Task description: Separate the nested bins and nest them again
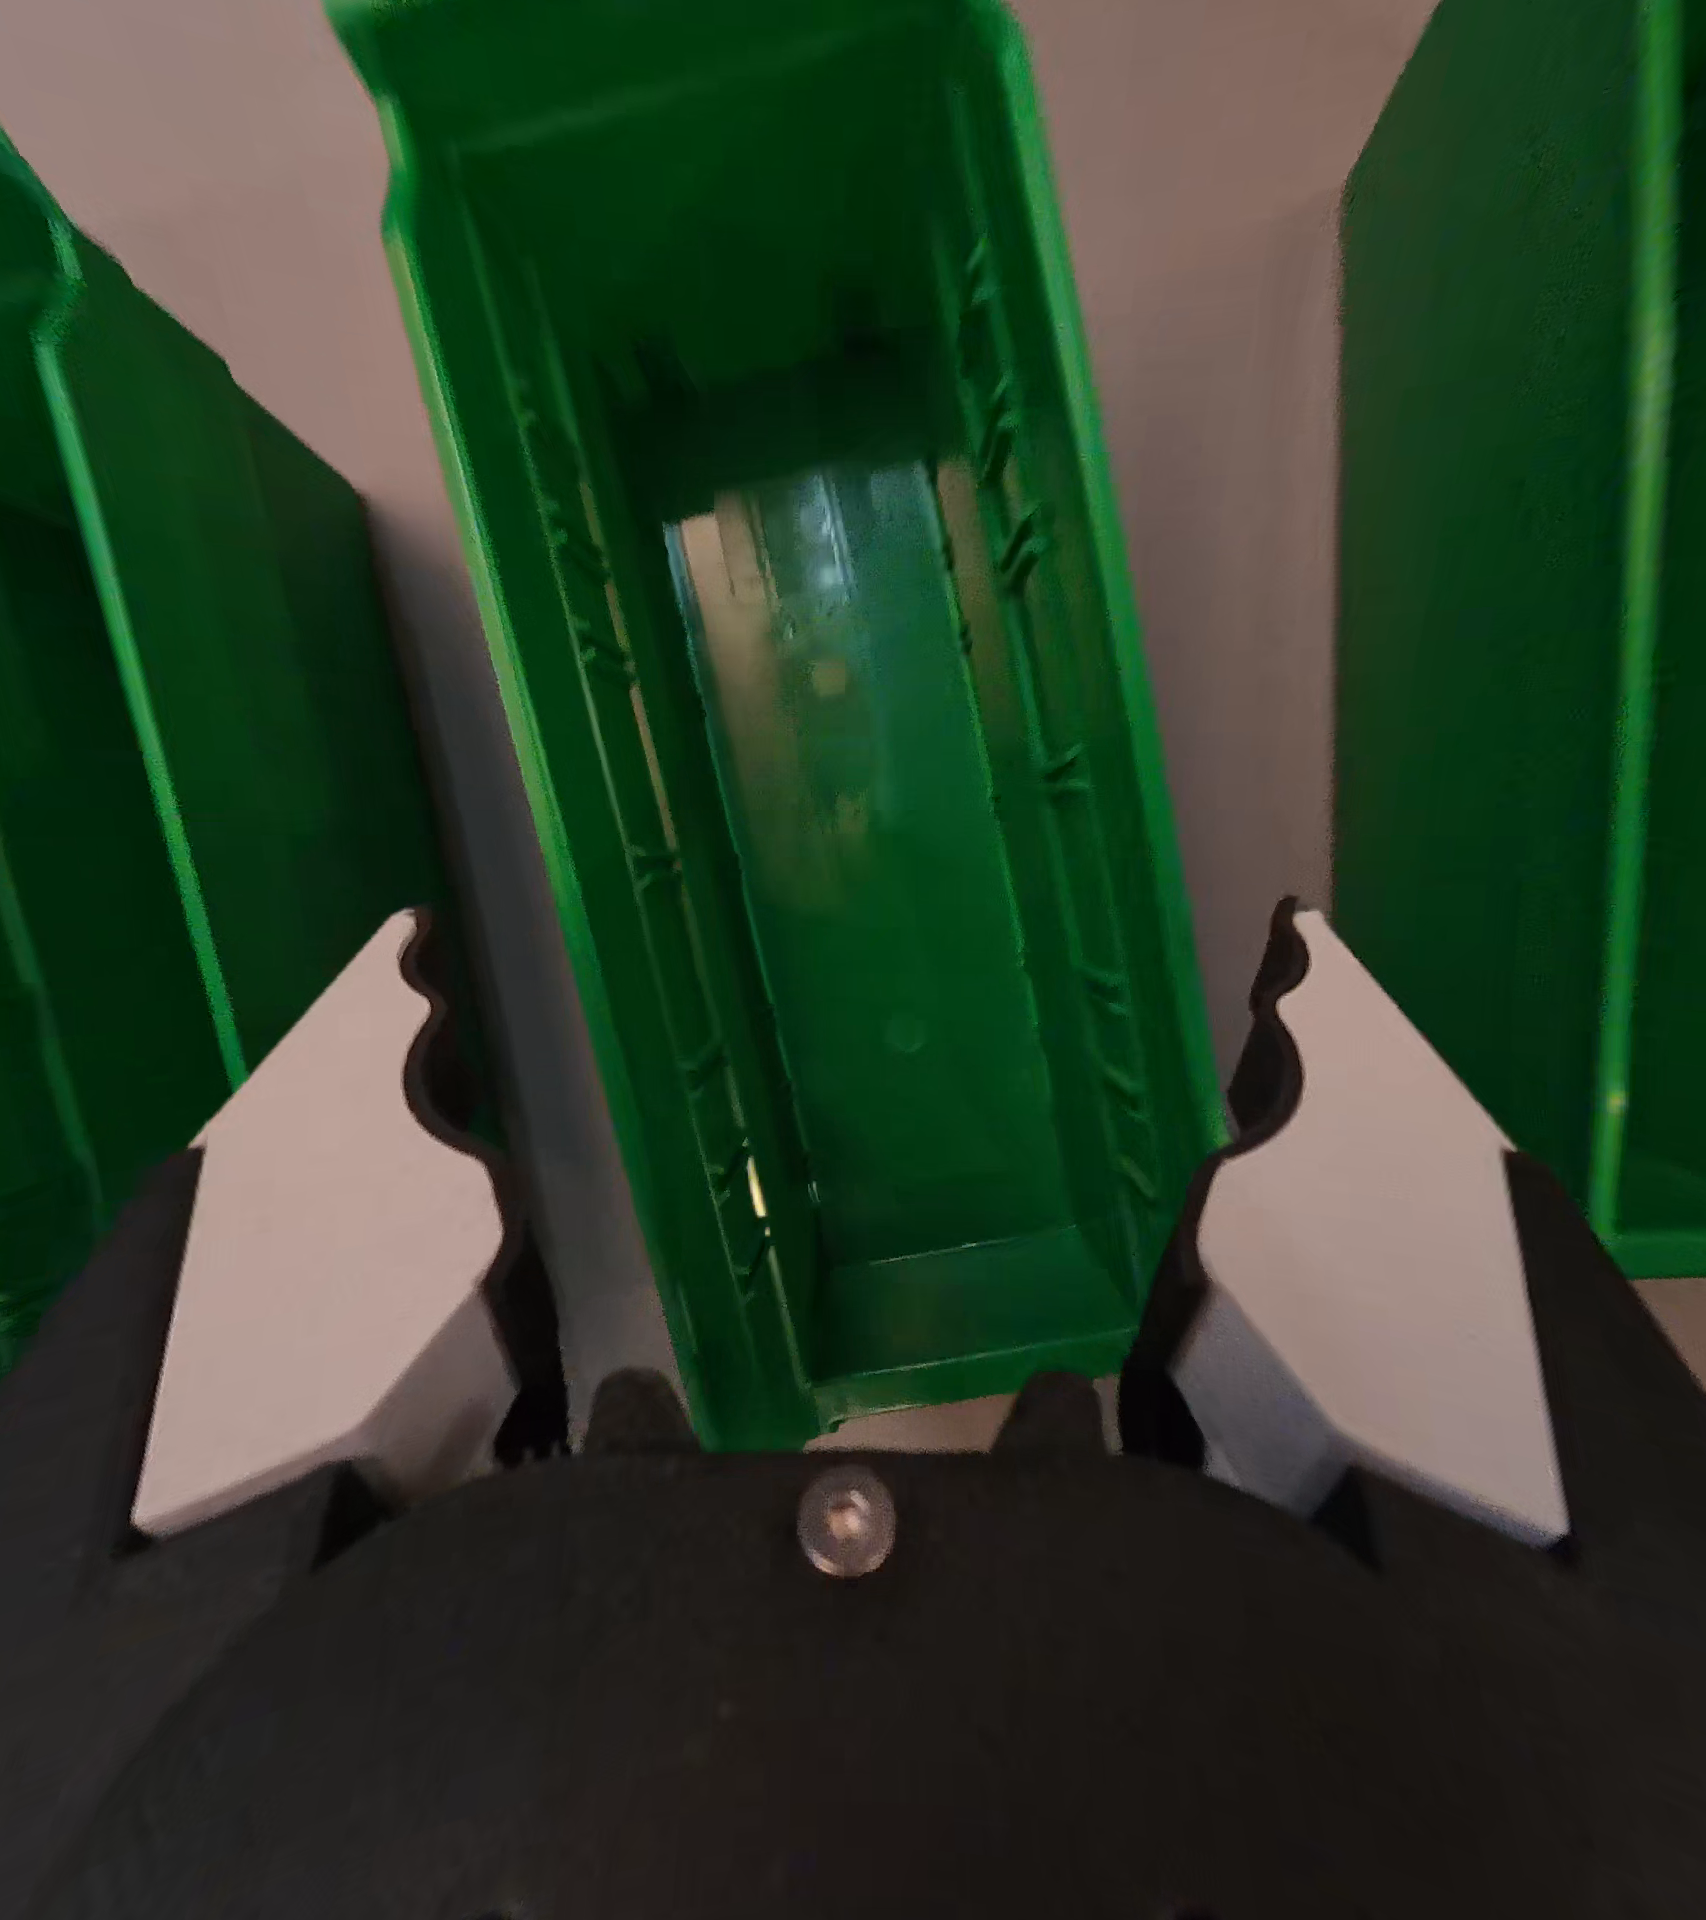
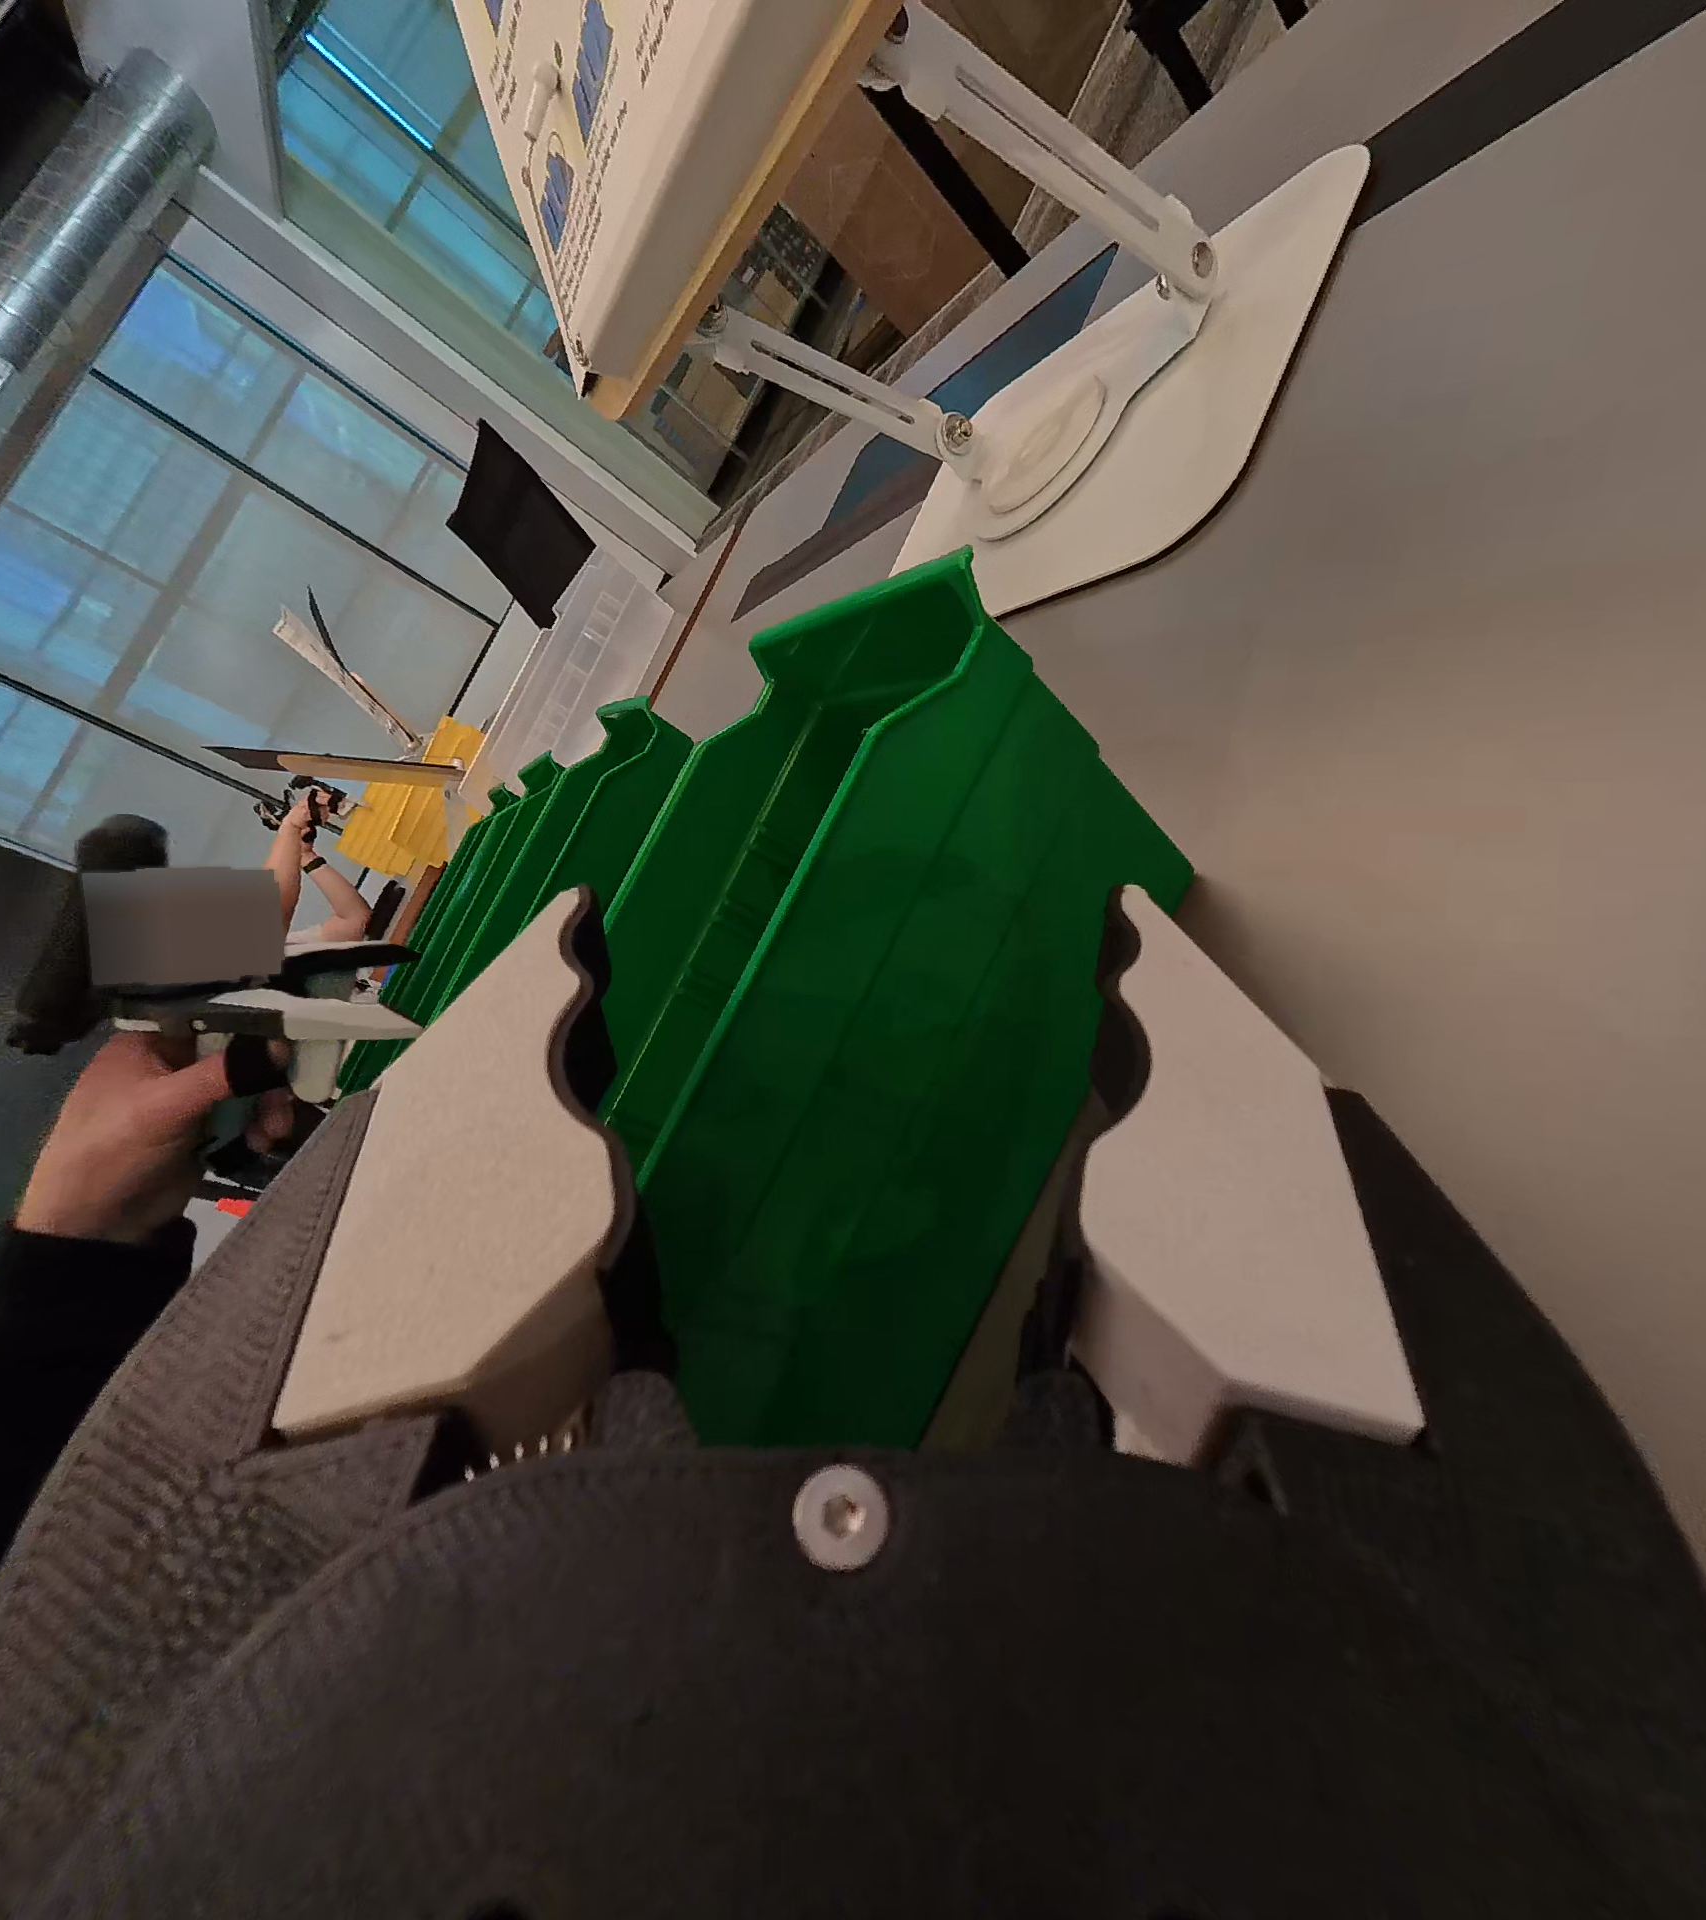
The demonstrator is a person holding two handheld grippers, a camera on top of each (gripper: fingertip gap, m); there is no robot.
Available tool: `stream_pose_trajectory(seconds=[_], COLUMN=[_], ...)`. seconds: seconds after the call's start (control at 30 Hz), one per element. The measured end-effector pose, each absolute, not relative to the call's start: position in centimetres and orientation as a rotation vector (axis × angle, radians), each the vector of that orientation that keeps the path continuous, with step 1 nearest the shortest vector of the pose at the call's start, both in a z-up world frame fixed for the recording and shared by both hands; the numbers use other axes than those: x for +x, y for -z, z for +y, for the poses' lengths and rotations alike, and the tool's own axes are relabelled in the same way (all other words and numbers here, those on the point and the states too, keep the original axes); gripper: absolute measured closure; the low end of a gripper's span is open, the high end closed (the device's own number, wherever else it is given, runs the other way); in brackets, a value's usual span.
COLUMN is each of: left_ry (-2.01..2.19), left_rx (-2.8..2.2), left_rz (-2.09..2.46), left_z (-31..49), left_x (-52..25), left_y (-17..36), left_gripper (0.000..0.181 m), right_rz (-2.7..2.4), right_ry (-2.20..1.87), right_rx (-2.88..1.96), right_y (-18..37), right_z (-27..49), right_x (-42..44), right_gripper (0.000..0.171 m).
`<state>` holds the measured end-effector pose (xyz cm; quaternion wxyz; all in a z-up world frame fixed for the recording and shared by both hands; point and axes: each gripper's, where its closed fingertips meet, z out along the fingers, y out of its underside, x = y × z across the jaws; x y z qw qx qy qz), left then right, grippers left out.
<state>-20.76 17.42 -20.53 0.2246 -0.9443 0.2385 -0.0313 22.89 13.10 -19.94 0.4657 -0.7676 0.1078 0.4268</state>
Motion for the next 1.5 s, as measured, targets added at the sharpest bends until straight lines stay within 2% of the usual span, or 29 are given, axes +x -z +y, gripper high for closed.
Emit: stream_pose_trajectory(seconds=[0.07,0.17,0.33,0.43,0.57,0.67,0.8,1.0,1.5], left_ry=[0.134,0.322,0.326,0.329,0.317,0.265,0.17,0.215,0.256], left_rx=[-2.652,-2.667,-2.66,-2.662,-2.668,-2.697,-2.714,-2.674,-2.597], left_rz=[0.642,0.608,0.625,0.609,0.651,0.661,0.659,0.642,0.631], left_z=[17.2,16.6,16.6,16.6,16.3,16.2,16.5,16.9,17.1], left_x=[-21.1,-20.1,-19.9,-19.9,-19.5,-19.6,-20.1,-20.2,-19.9], left_y=[22.1,22.6,22.3,22.5,22.5,23.0,23.2,22.8,20.0], left_gripper=[0.032,0.051,0.059,0.053,0.037,0.034,0.052,0.066,0.071], right_rz=[0.264,0.264,0.259,0.261,0.263,0.263,0.261,0.261,0.26], right_ry=[-1.047,-1.047,-1.05,-1.047,-1.047,-1.051,-1.05,-1.052,-1.053], right_rx=[-1.883,-1.883,-1.886,-1.889,-1.891,-1.889,-1.889,-1.886,-1.892], right_y=[19.9,19.9,19.9,20.0,20.1,20.1,20.0,19.9,20.1], right_z=[13.1,13.1,13.1,13.1,13.1,13.2,13.1,13.1,13.1], right_x=[22.9,22.9,22.7,22.8,22.8,22.8,22.8,22.8,22.7], right_gripper=[0.077,0.077,0.077,0.078,0.078,0.078,0.078,0.078,0.078])
